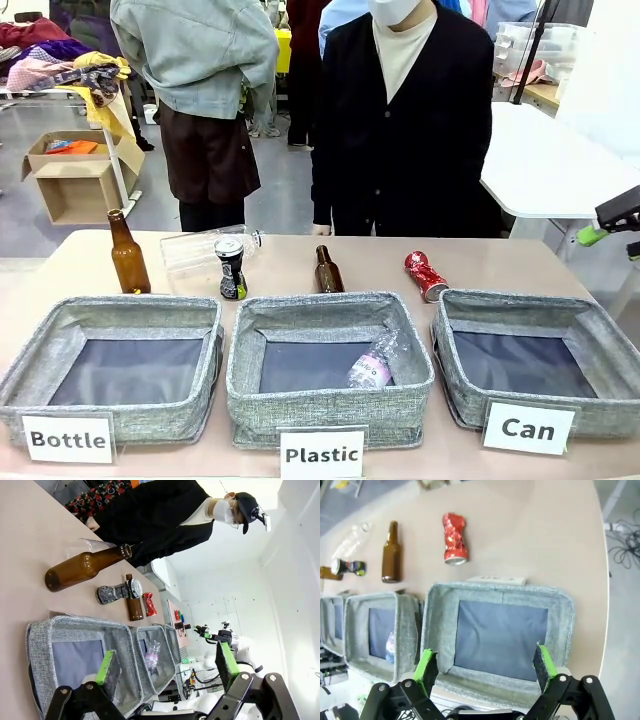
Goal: Sort the can waste into the basket.
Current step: Pick up the can waste from the table and place it in the right Fabric basket.
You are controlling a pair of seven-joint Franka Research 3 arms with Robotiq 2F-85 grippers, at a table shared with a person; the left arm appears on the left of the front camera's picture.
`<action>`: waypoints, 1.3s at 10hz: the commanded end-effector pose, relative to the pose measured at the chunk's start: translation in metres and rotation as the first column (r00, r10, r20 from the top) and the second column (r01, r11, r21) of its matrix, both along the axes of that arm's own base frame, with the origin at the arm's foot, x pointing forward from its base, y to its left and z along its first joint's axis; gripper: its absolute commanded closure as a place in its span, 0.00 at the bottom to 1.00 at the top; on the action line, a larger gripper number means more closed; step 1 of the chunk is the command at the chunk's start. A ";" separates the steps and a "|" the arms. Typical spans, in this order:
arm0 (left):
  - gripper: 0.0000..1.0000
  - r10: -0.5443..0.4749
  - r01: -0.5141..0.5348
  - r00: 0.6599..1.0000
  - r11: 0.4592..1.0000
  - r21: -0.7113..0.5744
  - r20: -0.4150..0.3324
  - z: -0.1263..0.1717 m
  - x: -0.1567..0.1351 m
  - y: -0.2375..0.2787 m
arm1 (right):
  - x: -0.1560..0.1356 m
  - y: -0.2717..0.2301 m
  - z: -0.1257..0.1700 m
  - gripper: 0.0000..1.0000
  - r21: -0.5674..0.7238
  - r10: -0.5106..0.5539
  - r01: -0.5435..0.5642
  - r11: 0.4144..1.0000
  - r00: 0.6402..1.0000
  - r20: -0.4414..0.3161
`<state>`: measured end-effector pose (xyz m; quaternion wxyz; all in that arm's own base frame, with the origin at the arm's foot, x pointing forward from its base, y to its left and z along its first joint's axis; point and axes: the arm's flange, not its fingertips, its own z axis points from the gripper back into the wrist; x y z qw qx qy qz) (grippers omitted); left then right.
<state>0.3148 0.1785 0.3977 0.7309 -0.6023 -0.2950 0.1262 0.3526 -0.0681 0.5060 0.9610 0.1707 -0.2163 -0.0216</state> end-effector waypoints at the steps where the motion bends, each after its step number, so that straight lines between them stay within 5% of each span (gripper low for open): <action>1: 0.00 -0.006 0.006 1.000 1.000 0.000 0.015 0.001 -0.001 0.000 | 0.001 0.026 -0.005 0.00 -0.077 -0.009 0.013 0.997 0.999 0.049; 7: 0.00 -0.006 0.006 1.000 1.000 0.000 0.015 0.001 -0.001 0.000 | 0.099 0.167 -0.027 0.00 -0.366 0.091 -0.106 0.924 0.994 -0.058; 9: 0.00 -0.006 0.006 1.000 1.000 0.000 0.015 0.001 -0.001 0.000 | 0.087 0.170 -0.017 0.00 -0.424 0.031 -0.048 0.904 0.998 -0.047; 10: 0.00 -0.006 0.006 1.000 1.000 0.000 0.015 0.001 -0.001 0.000 | 0.091 0.176 -0.037 0.00 -0.351 0.117 -0.127 0.928 0.992 -0.051; 13: 0.00 -0.006 0.006 1.000 1.000 0.000 0.015 0.001 -0.001 0.000 | 0.109 0.184 -0.038 0.00 -0.406 0.120 -0.123 0.905 0.992 -0.033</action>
